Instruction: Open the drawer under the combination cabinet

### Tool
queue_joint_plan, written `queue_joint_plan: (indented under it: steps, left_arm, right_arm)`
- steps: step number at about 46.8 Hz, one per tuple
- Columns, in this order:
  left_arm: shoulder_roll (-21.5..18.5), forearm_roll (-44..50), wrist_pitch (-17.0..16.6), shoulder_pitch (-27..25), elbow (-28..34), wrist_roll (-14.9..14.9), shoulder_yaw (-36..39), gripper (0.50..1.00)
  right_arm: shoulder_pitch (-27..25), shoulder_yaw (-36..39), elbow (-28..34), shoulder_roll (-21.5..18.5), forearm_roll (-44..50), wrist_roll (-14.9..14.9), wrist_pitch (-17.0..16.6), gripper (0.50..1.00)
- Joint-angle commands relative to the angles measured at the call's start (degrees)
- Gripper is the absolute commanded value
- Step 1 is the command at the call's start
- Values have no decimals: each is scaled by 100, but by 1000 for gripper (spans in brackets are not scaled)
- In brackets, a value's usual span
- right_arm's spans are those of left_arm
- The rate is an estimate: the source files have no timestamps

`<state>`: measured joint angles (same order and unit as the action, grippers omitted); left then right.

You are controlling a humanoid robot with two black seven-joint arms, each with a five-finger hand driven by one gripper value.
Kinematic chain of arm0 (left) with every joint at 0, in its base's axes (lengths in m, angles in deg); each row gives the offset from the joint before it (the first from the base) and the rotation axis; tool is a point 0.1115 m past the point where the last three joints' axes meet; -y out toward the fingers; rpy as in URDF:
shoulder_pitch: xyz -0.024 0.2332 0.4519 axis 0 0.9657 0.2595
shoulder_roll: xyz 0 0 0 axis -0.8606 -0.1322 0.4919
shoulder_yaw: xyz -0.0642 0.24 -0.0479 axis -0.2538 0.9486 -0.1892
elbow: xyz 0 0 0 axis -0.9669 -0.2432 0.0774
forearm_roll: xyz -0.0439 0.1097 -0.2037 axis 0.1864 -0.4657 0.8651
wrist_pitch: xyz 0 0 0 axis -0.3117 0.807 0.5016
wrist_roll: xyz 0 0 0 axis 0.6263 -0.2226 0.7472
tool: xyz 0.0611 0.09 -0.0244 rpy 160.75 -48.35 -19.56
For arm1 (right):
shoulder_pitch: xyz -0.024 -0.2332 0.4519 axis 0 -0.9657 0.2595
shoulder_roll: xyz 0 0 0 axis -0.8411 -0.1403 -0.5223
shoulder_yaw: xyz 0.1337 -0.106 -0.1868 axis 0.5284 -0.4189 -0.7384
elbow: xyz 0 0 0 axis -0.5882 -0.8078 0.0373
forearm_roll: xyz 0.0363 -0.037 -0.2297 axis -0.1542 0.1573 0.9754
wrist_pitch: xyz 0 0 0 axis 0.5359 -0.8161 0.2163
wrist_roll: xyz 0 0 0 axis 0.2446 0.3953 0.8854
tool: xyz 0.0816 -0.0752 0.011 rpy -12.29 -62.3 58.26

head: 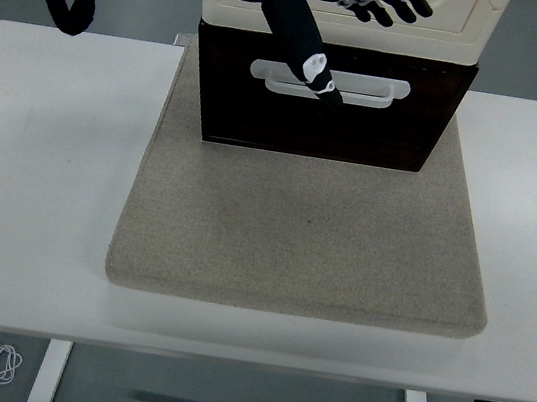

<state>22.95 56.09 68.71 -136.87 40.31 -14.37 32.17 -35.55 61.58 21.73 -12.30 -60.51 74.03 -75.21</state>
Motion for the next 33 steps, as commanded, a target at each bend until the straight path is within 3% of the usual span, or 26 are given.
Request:
queue_joint_plan:
  steps: [1, 15, 33]
  left_arm:
    - [121, -126, -1, -1, -27, 141, 92, 1000]
    - [657, -126, 60, -80, -457, 624, 743, 1000]
    - [1097, -11, 201, -124, -1108, 1266, 734, 1000]
  right_arm:
    - [0, 0, -1, 0, 0, 0, 0, 926]
    - [0, 0, -1, 0, 0, 0, 0, 926]
    - [0, 0, -1, 0, 0, 0, 0, 926]
